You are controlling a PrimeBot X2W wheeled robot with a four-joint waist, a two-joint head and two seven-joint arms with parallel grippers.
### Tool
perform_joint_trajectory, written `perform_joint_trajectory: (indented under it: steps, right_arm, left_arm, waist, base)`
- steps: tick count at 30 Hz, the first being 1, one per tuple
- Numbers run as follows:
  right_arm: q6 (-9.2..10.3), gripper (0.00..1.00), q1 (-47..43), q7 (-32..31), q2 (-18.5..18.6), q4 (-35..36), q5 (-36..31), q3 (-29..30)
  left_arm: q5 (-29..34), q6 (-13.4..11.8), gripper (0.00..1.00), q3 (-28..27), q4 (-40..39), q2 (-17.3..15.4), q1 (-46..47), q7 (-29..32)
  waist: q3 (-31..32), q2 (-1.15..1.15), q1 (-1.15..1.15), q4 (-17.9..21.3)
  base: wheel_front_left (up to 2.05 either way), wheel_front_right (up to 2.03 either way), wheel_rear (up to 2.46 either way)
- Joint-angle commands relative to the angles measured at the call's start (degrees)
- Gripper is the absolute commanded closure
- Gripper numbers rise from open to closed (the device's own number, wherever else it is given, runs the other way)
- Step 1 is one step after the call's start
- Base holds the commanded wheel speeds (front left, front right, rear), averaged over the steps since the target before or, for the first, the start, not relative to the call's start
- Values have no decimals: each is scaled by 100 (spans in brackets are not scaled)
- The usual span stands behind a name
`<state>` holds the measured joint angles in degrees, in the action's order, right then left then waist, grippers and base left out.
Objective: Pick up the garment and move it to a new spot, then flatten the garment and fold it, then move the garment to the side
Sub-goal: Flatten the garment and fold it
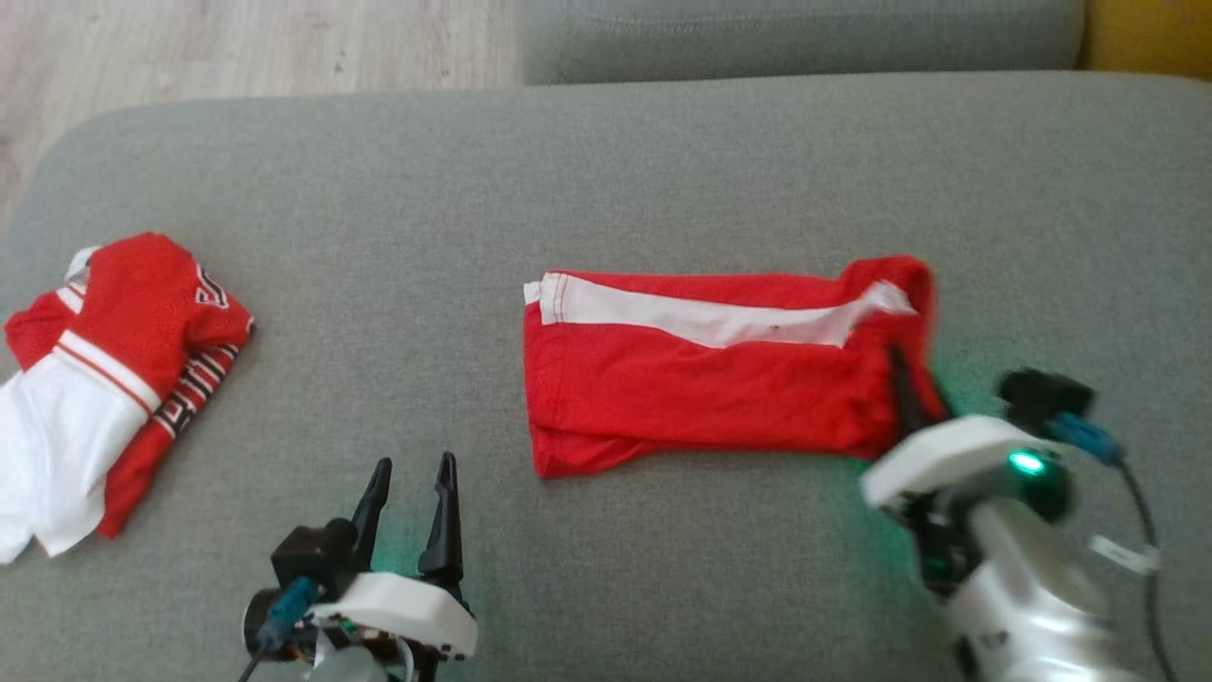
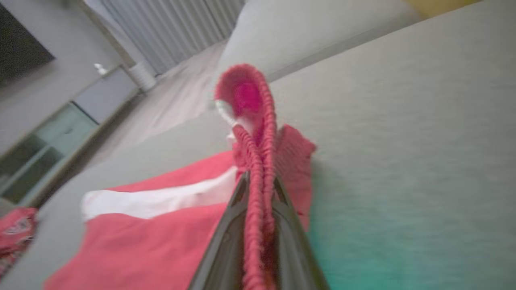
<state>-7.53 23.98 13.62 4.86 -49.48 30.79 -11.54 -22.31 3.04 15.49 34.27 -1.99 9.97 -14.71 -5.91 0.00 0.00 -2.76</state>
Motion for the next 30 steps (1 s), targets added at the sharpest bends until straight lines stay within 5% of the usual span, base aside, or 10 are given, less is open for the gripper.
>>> perform_joint_trajectory:
  steps: [1,6,13,14,15,16,17,25,30]
  right_arm:
    - [4,100,112,-40,-124,330,218,-312]
    - [4,100,109,-230,-173,1243,1016,-1474]
    - [4,100,357,-205,-193,1016,1196,-2210]
    - [4,82,392,-181,-195,927,1241,-2299]
    - [4,43,437,-130,-195,826,1251,-2370]
    - [4,43,437,-130,-195,826,1251,-2370]
    - [4,0,476,-65,-196,729,1271,-2402]
    - [4,0,622,130,-197,717,1459,-2908]
    - [4,0,414,136,-119,910,543,-2031]
  left_arm:
    - [-25,10,0,-96,-111,-89,-14,-29]
    - [-74,-14,0,50,-51,-89,-133,-29]
    - [-133,-24,0,175,-68,-88,-186,-29]
    - [-143,-35,0,182,-80,-88,-192,-29]
    - [-150,-39,0,184,-83,-88,-200,-29]
    - [-150,-39,0,184,-83,-88,-200,-29]
    - [-150,-38,0,186,-73,-88,-207,-29]
    - [-39,-86,0,-48,-106,-88,-220,-29]
    - [115,-95,0,-221,-248,-88,-190,-29]
  waist:
    - [60,0,0,-46]
    - [206,0,0,-439]
    - [191,0,0,-1103]
    - [187,0,0,-1181]
    - [187,0,0,-1248]
    - [187,0,0,-1248]
    - [185,0,0,-1303]
    - [227,0,0,-1045]
    - [310,0,0,-606]
  base:
    - [0,0,0]
    - [0,0,0]
    - [0,0,0]
    - [0,0,0]
    - [0,0,0]
    - [0,0,0]
    - [0,0,0]
    - [0,0,0]
    - [0,0,0]
